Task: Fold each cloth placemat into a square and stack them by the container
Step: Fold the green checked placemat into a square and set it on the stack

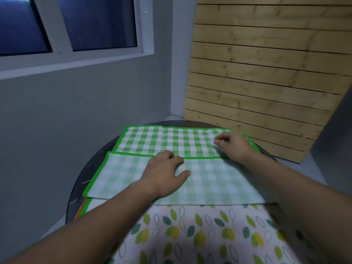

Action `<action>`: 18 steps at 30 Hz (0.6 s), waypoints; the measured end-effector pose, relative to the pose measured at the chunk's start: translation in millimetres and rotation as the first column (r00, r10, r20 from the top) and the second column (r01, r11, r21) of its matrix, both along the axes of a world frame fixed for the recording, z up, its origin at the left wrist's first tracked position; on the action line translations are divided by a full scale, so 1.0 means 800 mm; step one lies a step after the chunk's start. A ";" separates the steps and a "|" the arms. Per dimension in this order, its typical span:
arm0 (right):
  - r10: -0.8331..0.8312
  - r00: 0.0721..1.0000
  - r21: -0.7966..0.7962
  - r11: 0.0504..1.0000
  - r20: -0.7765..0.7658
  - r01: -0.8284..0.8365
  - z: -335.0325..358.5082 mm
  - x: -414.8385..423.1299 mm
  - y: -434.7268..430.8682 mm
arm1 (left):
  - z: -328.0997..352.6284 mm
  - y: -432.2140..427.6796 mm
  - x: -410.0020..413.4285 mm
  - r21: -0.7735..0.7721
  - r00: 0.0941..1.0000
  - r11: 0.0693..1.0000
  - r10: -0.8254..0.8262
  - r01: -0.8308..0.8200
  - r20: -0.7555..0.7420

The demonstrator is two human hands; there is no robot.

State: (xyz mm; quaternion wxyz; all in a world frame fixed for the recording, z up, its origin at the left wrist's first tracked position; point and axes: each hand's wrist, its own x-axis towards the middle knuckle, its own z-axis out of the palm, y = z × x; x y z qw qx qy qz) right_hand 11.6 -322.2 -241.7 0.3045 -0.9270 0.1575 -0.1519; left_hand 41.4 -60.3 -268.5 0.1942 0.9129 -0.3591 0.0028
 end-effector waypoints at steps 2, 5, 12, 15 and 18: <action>-0.055 0.998 0.040 0.998 0.001 0.055 -0.005 0.022 -0.016 | -0.010 0.000 0.001 -0.053 1.000 0.998 0.018 -0.017 0.023; -0.093 0.996 0.073 0.993 0.007 0.092 -0.008 0.055 -0.028 | -0.020 -0.002 0.001 -0.096 0.998 0.995 0.027 -0.021 0.058; -0.071 0.997 0.006 0.997 -0.030 0.072 -0.019 0.104 -0.048 | -0.028 -0.001 0.006 -0.141 0.997 0.990 0.043 -0.033 0.065; -0.068 0.997 -0.037 0.997 -0.033 0.067 -0.017 0.108 -0.050 | -0.029 -0.001 0.006 -0.144 0.996 0.989 0.042 -0.030 0.083; -0.064 0.996 -0.071 0.996 -0.068 0.060 -0.016 0.111 -0.056 | -0.031 0.000 0.006 -0.148 0.996 0.989 0.042 -0.030 0.081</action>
